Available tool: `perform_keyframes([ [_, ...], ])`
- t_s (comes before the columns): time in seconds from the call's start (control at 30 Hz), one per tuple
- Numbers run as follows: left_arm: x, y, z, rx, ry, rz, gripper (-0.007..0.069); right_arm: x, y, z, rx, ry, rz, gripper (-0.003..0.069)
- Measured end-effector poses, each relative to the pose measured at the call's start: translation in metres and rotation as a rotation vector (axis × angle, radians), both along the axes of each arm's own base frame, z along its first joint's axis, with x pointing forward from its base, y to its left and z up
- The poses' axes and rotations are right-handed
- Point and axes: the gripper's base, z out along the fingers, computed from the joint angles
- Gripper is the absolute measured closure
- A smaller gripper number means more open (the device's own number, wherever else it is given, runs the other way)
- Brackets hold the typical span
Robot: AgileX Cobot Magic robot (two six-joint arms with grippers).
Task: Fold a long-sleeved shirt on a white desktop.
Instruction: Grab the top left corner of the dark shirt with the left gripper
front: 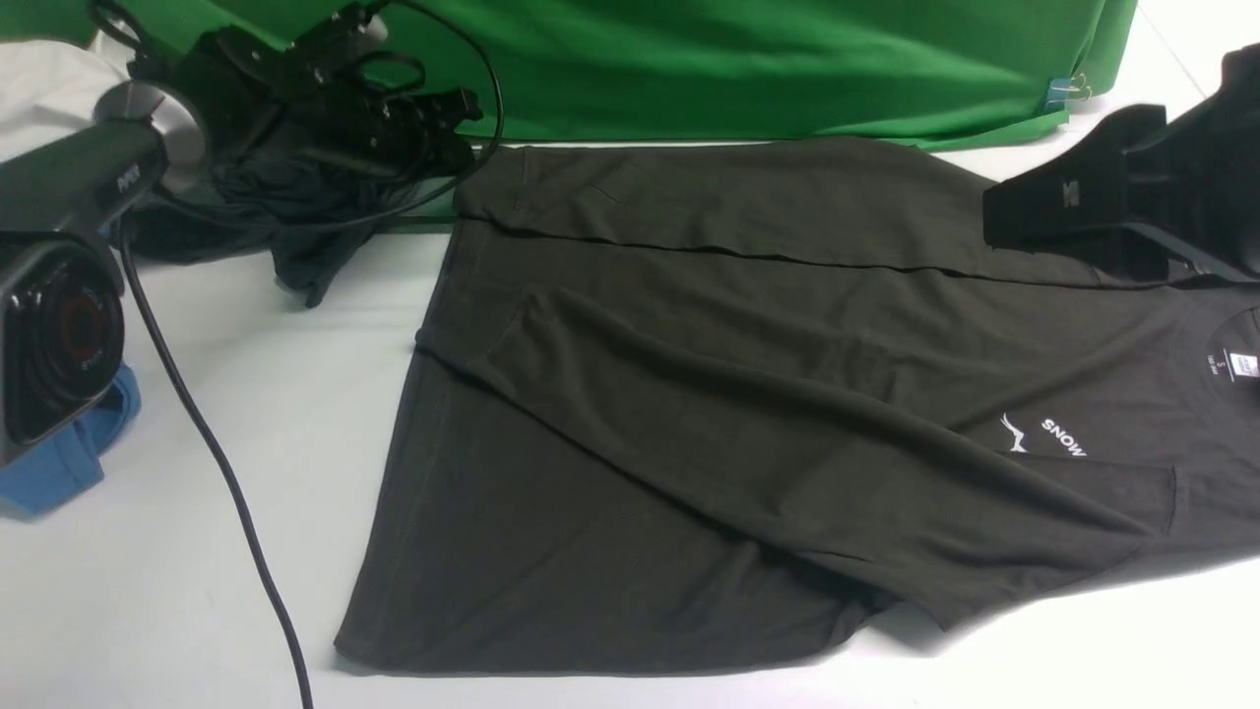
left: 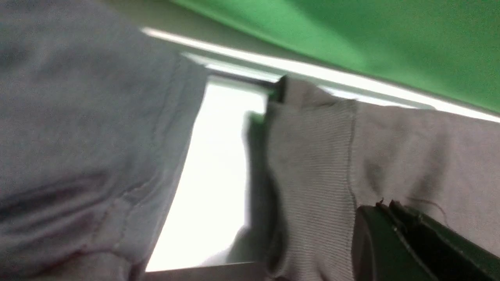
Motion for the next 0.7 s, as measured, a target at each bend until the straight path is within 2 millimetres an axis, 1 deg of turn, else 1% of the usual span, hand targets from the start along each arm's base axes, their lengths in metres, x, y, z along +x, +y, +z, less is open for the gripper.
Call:
perform_keyframes([
  [0.17,-0.002,-0.001,-0.001,0.002,0.026,-0.026,0.0606,-0.001,0.000,-0.001,-0.003,0.007,0.002,0.0418],
  [0.3,-0.003,0.002,-0.003,0.029,0.057,0.001,0.0587,-0.001,0.000,-0.001,-0.003,0.007,0.002,0.0418],
  [0.37,-0.005,0.007,-0.007,0.060,0.101,0.050,0.0538,-0.001,0.000,-0.001,-0.004,0.007,0.003,0.0418],
  [0.4,-0.005,0.009,-0.008,0.073,0.125,0.082,0.0503,-0.001,0.000,-0.001,-0.004,0.007,0.003,0.0418],
  [0.47,-0.006,0.010,-0.010,0.091,0.134,0.089,0.0461,-0.001,0.000,-0.001,-0.004,0.007,0.003,0.0418],
  [0.5,-0.006,0.011,-0.010,0.099,0.137,0.091,0.0403,-0.001,0.000,-0.001,-0.003,0.008,0.003,0.0418],
  [0.57,-0.005,0.008,-0.009,0.078,0.132,0.091,0.0329,-0.001,0.000,-0.001,-0.003,0.008,0.003,0.0418],
  [0.6,-0.005,0.008,-0.009,0.076,0.131,0.091,0.0323,-0.001,0.000,-0.001,-0.003,0.008,0.003,0.0418],
  [0.63,-0.004,0.007,-0.008,0.062,0.117,0.089,0.0277,-0.001,0.000,-0.001,-0.003,0.008,0.003,0.0418],
  [0.7,-0.004,0.006,-0.007,0.058,0.111,0.090,0.0259,-0.001,0.000,-0.001,-0.003,0.008,0.003,0.0418],
])
